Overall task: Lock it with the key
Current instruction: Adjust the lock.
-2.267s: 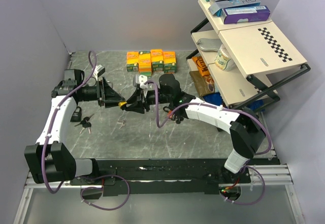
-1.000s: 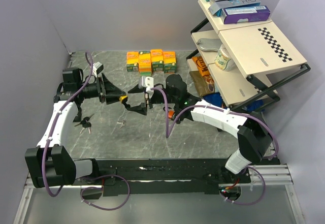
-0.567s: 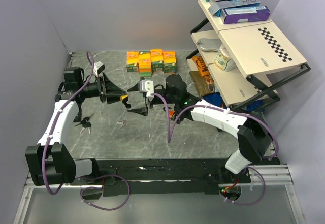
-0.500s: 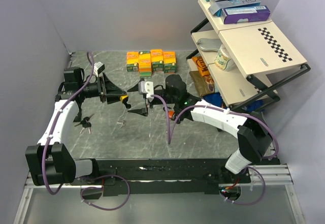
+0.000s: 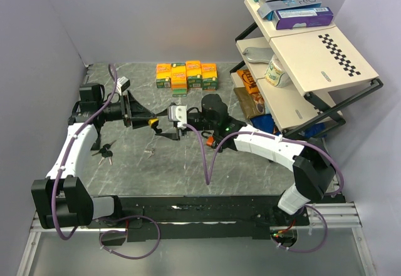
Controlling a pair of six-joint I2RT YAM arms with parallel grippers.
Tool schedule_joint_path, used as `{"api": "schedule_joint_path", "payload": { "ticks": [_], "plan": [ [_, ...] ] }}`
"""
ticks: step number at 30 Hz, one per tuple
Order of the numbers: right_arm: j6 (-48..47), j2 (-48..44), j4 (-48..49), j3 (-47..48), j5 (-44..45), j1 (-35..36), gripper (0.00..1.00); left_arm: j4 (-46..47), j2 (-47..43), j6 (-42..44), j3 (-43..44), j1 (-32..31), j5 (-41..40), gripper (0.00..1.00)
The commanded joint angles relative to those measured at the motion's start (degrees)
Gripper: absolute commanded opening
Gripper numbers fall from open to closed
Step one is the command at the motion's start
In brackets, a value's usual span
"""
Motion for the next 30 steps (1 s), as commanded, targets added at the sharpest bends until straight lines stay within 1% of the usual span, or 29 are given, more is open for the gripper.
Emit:
{"api": "schedule_joint_path", "payload": {
  "ticks": [1, 2, 3, 6, 9, 14, 17, 20, 22, 23, 25, 26, 30],
  "plan": [
    [-2.35, 0.09, 2.14, 1.37, 0.78, 0.34, 0.68, -0.68, -0.75, 1.23, 2.03, -0.38, 3.63, 0.01],
    [-3.39, 0.01, 1.53, 1.37, 0.43, 0.43, 0.69, -0.68, -0.66, 1.23, 2.12, -0.30, 3.63, 0.01],
    [-4.01, 0.00, 1.09, 1.37, 0.08, 0.34, 0.75, -0.68, -0.66, 1.23, 2.12, -0.30, 3.72, 0.01],
    [-7.44, -0.26, -1.45, 1.11, -1.42, 0.34, 0.85, -1.90, -0.14, 2.63, 2.82, -0.30, 3.89, 0.01],
    [-11.31, -0.96, -2.87, -0.47, -2.91, 0.34, 0.88, -3.66, 0.57, 3.95, 3.35, -0.38, 4.07, 0.01],
    [-13.86, -0.44, -2.53, -0.74, -1.87, 0.34, 0.87, -4.90, 1.10, 4.83, 4.05, -0.47, 4.24, 0.01],
    [-13.42, 0.44, -1.82, 0.22, -0.81, 0.43, 0.83, -5.86, 1.54, 5.53, 4.32, -0.56, 4.24, 0.01],
    [-12.55, 0.88, 0.64, 0.40, 0.51, 0.34, 0.72, -6.39, 1.89, 6.06, 4.67, -0.82, 4.16, 0.01],
    [-12.11, 0.97, 1.17, 0.58, 1.04, 0.34, 0.69, -6.48, 2.06, 6.07, 4.76, -0.82, 4.24, 0.01],
    [-11.41, 1.06, 1.78, 0.66, 1.13, 0.34, 0.65, -6.74, 2.15, 6.41, 4.93, -1.00, 4.24, 0.01],
    [-9.83, 0.97, 1.79, 1.02, 1.30, 0.26, 0.61, -7.53, 2.50, 6.94, 5.28, -0.91, 4.16, 0.01],
    [-9.13, 0.97, 2.39, 1.02, 1.39, 0.34, 0.58, -7.79, 2.68, 7.55, 5.46, -1.09, 4.16, 0.01],
    [-4.91, 0.80, 2.23, 2.24, 0.69, 0.17, 0.52, -10.86, 3.38, 10.10, 6.07, -1.18, 3.63, 0.01]
  ]
}}
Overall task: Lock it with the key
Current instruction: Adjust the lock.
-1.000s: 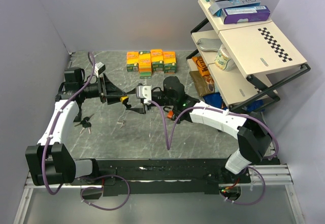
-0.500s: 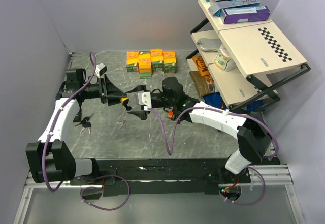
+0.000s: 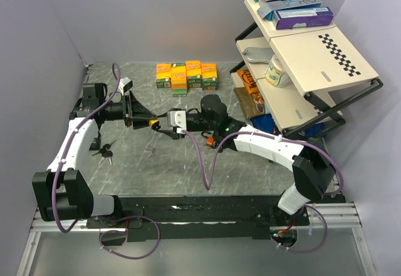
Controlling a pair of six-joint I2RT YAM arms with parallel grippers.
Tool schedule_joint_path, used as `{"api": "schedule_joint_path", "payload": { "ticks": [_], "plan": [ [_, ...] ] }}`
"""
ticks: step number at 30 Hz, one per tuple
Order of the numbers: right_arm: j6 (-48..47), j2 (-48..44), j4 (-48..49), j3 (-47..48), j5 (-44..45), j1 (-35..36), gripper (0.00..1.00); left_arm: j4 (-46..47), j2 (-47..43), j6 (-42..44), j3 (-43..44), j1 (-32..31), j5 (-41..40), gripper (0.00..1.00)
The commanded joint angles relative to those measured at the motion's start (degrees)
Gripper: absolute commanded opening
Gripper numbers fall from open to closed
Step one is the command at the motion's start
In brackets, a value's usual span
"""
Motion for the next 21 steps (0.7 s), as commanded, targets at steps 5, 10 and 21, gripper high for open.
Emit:
{"api": "schedule_joint_path", "payload": {
  "ticks": [5, 10, 21],
  "plan": [
    [6.81, 1.06, 3.32, 3.96, -1.09, 0.17, 0.48, -5.86, 0.65, 6.82, 4.42, -0.83, 2.03, 0.01],
    [10.32, 2.20, 1.73, 6.15, -2.75, -0.18, 0.45, -9.72, 0.21, 11.56, 5.30, -1.88, -1.04, 0.01],
    [12.43, 3.87, -1.78, 9.50, -5.75, -0.27, 0.47, -5.60, -1.28, 7.53, 3.89, -3.11, -4.39, 0.01]
  ]
}}
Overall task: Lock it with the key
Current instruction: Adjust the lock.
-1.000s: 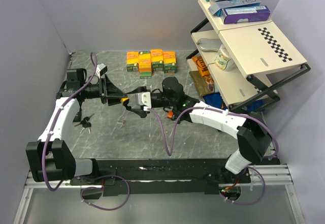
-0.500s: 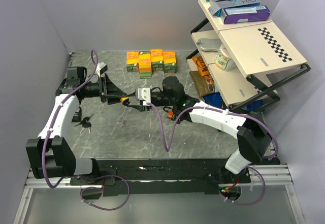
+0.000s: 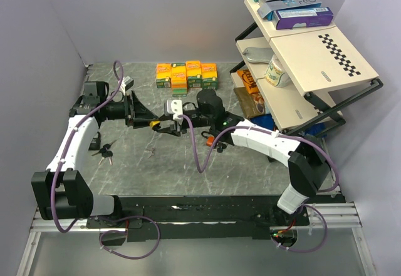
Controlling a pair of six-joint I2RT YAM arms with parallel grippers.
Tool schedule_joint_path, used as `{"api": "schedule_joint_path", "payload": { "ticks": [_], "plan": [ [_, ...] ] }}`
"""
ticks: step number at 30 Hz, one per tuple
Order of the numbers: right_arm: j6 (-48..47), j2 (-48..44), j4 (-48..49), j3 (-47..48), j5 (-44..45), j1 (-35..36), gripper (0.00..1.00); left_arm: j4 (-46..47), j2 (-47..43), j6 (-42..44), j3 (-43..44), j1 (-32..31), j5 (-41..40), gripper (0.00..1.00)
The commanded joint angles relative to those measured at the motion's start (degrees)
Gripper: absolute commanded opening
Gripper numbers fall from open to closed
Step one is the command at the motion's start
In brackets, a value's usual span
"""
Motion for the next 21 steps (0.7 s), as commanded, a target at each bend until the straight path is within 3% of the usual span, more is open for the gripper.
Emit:
{"api": "schedule_joint_path", "payload": {
  "ticks": [1, 13, 17, 21],
  "plan": [
    [1.05, 1.14, 5.12, 4.95, -3.14, 1.02, 0.47, 1.86, -2.03, -1.08, 0.66, -1.80, 0.44, 0.01],
    [3.24, 3.07, 5.21, 7.50, -2.53, 0.40, 0.47, 0.19, -0.97, 1.29, 2.06, -5.40, -3.25, 0.01],
    [5.52, 3.25, 5.48, 7.50, -3.58, -1.61, 0.43, -3.84, -0.88, 6.89, 3.20, -5.49, -2.10, 0.01],
    [9.83, 4.39, 6.79, 9.51, -3.23, -3.37, 0.40, -9.91, -1.23, 13.23, 3.82, -7.16, -6.06, 0.01]
  ]
}}
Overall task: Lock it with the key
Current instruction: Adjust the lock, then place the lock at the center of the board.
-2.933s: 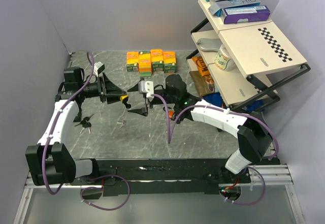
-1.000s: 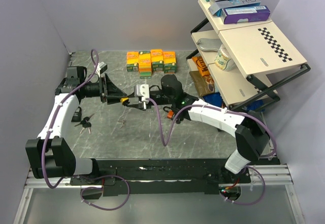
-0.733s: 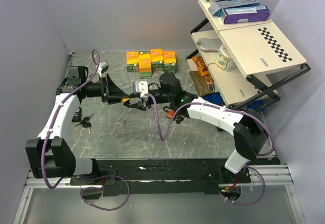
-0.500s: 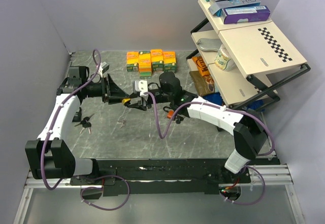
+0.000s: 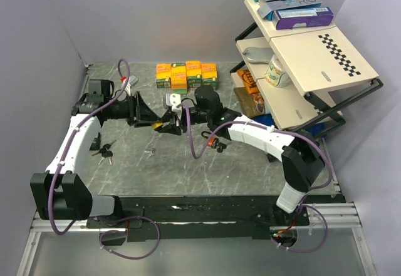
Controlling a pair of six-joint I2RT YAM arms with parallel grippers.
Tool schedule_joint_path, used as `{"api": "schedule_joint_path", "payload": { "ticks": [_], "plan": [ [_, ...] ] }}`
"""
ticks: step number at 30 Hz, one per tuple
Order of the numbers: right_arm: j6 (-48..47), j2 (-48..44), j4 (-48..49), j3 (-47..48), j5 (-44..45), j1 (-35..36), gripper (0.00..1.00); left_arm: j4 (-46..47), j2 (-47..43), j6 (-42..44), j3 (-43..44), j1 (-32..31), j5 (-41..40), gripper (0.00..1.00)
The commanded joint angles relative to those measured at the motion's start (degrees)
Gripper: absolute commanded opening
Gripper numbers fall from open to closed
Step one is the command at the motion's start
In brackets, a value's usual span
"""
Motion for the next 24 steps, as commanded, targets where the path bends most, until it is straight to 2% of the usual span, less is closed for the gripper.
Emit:
{"api": "schedule_joint_path", "payload": {
  "ticks": [1, 7, 10, 11, 12, 14, 15, 19, 21, 24],
  "plan": [
    [6.15, 1.88, 10.71, 7.14, 0.13, -1.43, 0.40, -7.80, -0.73, 7.97, 1.38, -4.36, 1.64, 0.01],
    [11.09, 4.25, 12.03, 10.74, 3.04, -2.05, 0.41, -6.49, -1.52, 6.93, -0.91, -7.00, -1.79, 0.01],
    [8.22, 2.69, 8.19, 9.52, 2.07, -2.22, 0.54, -6.83, -0.82, 6.22, 0.13, -4.38, -6.96, 0.01],
    [7.33, 1.89, 6.60, 8.82, 2.16, -2.31, 0.63, -7.79, -0.56, 7.00, 0.75, -1.50, -9.85, 0.01],
    [6.53, 0.06, 4.58, 6.81, 1.46, -2.66, 0.68, -10.76, -0.03, 8.66, 1.45, -0.07, -17.63, 0.01],
    [3.20, -2.23, -2.60, 4.26, 1.54, -3.97, 0.78, -14.73, 1.72, 14.53, 3.21, 2.73, -25.40, 0.01],
    [0.31, -4.51, -5.08, 1.37, 2.24, -4.24, 0.81, -16.92, 2.95, 15.61, 3.39, 3.19, -32.49, 0.01],
    [-3.49, -8.66, -17.30, -3.49, 6.89, -5.74, 0.85, -14.75, 4.54, 14.57, 2.33, 3.73, -42.64, 0.01],
    [-3.85, -9.45, -24.51, -4.11, 9.09, -6.53, 0.86, -13.96, 6.20, 13.61, 1.55, 1.61, -51.58, 0.01],
    [-3.06, -10.15, -30.31, -5.69, 13.14, -7.23, 0.87, -14.13, 9.71, 13.86, 1.89, 1.35, -55.31, 0.02]
  ]
}}
